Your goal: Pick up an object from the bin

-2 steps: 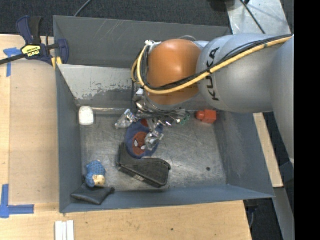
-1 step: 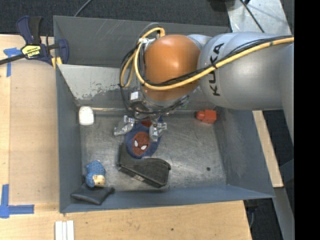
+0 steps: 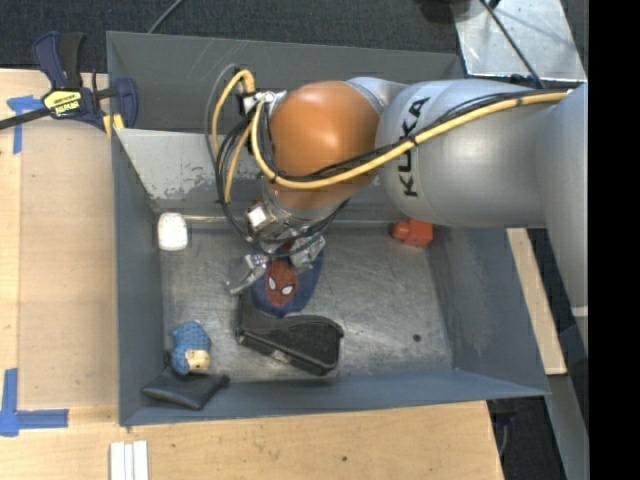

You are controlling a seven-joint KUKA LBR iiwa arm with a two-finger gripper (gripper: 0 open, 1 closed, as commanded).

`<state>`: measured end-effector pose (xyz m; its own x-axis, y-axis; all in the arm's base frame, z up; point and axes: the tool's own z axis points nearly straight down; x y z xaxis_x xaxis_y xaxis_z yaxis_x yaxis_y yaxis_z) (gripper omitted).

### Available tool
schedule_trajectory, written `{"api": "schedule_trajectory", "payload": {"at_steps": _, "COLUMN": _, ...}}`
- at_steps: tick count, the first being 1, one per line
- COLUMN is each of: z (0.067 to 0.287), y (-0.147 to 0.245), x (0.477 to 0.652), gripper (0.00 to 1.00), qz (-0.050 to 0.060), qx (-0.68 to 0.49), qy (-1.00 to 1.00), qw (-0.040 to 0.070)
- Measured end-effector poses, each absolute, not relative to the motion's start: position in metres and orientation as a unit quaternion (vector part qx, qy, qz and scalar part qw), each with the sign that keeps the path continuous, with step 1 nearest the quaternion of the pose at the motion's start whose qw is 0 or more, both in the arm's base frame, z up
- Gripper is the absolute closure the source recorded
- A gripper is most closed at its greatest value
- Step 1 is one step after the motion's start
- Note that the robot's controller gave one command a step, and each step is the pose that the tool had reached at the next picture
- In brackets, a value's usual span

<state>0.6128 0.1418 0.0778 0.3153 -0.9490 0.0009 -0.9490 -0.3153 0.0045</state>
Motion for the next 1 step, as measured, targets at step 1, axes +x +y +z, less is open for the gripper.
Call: {"api": "schedule_trajectory", "payload": {"at_steps": 1, "z": 0.0813, "y": 0.1420, "x": 0.6134, "gripper": 0.00, "qz": -0.002, "qx": 0.809, "qy": -0.587, "qw": 0.001}}
